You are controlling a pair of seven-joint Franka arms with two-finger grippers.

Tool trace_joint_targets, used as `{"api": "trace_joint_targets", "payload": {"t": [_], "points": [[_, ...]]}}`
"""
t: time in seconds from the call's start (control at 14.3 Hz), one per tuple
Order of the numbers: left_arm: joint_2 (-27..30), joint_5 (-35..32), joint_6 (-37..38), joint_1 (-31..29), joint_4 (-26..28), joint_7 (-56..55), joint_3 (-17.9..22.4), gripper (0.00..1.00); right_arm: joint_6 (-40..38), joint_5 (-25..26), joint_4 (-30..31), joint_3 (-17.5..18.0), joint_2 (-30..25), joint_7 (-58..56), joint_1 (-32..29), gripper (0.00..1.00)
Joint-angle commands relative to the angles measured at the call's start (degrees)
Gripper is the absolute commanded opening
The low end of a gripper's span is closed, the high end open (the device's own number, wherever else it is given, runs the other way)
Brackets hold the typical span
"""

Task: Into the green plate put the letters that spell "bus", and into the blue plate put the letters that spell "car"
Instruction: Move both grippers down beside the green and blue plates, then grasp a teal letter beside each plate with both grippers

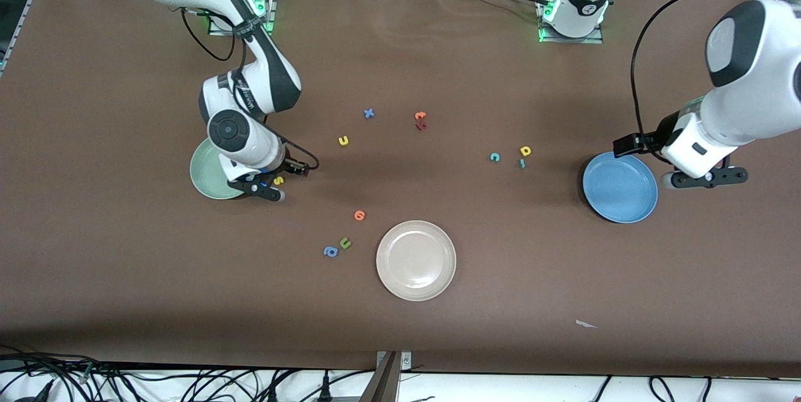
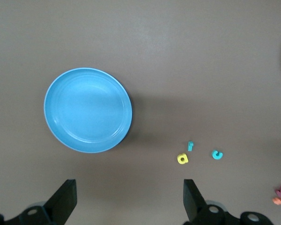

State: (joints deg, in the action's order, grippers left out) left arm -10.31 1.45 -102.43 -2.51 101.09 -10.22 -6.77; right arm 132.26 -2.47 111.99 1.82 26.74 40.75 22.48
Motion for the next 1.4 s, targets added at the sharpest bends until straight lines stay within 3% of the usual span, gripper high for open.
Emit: {"api": "trace_joint_targets", "payload": {"t": [0.0, 0.28, 0.7, 1.33], "points": [[1.00, 1.36, -5.92, -0.12, 5.94, 1.08, 0.09, 1.00, 5.54, 0.10, 4.37, -0.24, -0.12, 1.88, 0.72, 0.70], [-0.58, 1.27, -10.41, 0.40, 9.46, 1.17, 0.09, 1.00, 6.51, 0.19, 4.46, -0.41, 1.20, 1.88, 0.63, 0.70], [-1.46, 0.92, -22.80, 0.93, 17.11, 1.17, 0.00, 1.00, 7.84, 0.28, 4.55, -0.41, 2.26, 3.90, 0.72, 0.70], [-5.77, 0.92, -26.24, 1.20, 17.56, 1.08, -0.26, 1.00, 9.15, 0.19, 4.64, -0.41, 3.31, 3.99, 0.72, 0.70]]}}
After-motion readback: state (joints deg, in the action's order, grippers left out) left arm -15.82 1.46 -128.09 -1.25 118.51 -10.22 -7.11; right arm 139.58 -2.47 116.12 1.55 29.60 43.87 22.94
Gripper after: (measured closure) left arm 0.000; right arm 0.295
